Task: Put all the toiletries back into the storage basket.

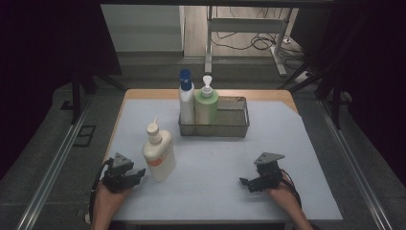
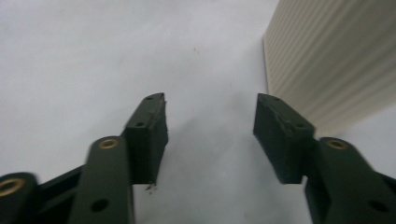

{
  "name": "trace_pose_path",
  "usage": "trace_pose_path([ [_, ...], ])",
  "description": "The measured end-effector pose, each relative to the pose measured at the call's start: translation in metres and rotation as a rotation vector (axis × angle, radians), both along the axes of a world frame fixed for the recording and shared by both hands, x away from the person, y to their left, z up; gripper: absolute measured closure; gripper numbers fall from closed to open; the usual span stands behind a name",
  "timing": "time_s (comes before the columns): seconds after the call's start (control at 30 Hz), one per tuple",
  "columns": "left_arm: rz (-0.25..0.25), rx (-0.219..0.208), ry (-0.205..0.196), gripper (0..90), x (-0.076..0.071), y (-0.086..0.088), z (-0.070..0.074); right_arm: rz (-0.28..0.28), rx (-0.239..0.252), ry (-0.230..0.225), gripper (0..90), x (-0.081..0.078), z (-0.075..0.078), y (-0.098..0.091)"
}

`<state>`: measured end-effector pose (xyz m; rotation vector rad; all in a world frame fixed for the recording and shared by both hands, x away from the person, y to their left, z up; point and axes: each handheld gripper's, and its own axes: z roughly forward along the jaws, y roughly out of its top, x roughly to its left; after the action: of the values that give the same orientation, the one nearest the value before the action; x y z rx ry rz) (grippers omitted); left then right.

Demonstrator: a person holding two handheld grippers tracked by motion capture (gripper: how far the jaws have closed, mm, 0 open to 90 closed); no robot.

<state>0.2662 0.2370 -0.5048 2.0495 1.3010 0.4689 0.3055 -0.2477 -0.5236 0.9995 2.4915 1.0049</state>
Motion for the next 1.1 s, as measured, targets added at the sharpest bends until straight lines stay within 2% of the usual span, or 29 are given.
trace_pose_path([
  [0.07,-0.008,-0.005,0.001,53.6,0.005,-0.003,0.0,0.0,0.0,0.0,0.0,0.0,0.0,0.0],
  [0.1,-0.015,-0.006,0.002,53.6,0.008,-0.005,0.0,0.0,0.0,0.0,0.0,0.0,0.0,0.0],
  [0.13,-0.028,-0.009,0.011,60.7,0.013,-0.008,0.0,0.001,0.0,-0.001,0.0,0.0,0.0,0.0],
  [0.17,-0.028,-0.009,0.011,64.0,0.013,-0.008,0.0,0.001,0.0,-0.001,0.0,0.0,0.0,0.0],
  [0.2,-0.055,-0.002,0.026,69.9,0.018,-0.011,0.0,0.001,0.0,-0.001,0.0,0.0,0.0,0.0],
  [0.23,-0.055,-0.002,0.026,73.7,0.018,-0.011,0.0,0.001,0.0,-0.001,0.0,0.0,0.0,0.0],
  [0.27,-0.061,-0.002,0.038,73.7,0.021,-0.014,-0.001,0.001,0.0,-0.001,0.0,0.0,0.0,0.0],
  [0.3,-0.068,-0.004,0.043,79.4,0.023,-0.015,-0.002,0.001,0.0,-0.002,0.0,0.0,0.0,0.0],
  [0.4,-0.096,-0.033,0.066,87.5,0.028,-0.02,-0.007,0.001,0.0,-0.001,0.0,0.0,0.0,0.0],
  [0.5,-0.11,-0.043,0.073,88.6,0.029,-0.022,-0.009,0.001,0.0,-0.002,0.0,0.0,0.0,0.0],
  [0.53,-0.122,-0.065,0.075,88.9,0.029,-0.023,-0.01,0.001,0.0,-0.001,0.0,0.0,0.0,0.0],
  [0.77,-0.117,-0.07,0.068,89.3,0.028,-0.023,-0.011,0.001,0.0,-0.001,0.0,0.0,0.0,0.0],
  [0.87,-0.134,-0.08,0.068,89.3,0.027,-0.027,-0.011,0.001,0.0,-0.001,0.0,0.0,0.0,0.0],
  [1.1,-0.165,-0.075,0.064,89.3,0.025,-0.037,-0.011,0.001,0.001,-0.001,0.0,0.0,0.0,0.0],
])
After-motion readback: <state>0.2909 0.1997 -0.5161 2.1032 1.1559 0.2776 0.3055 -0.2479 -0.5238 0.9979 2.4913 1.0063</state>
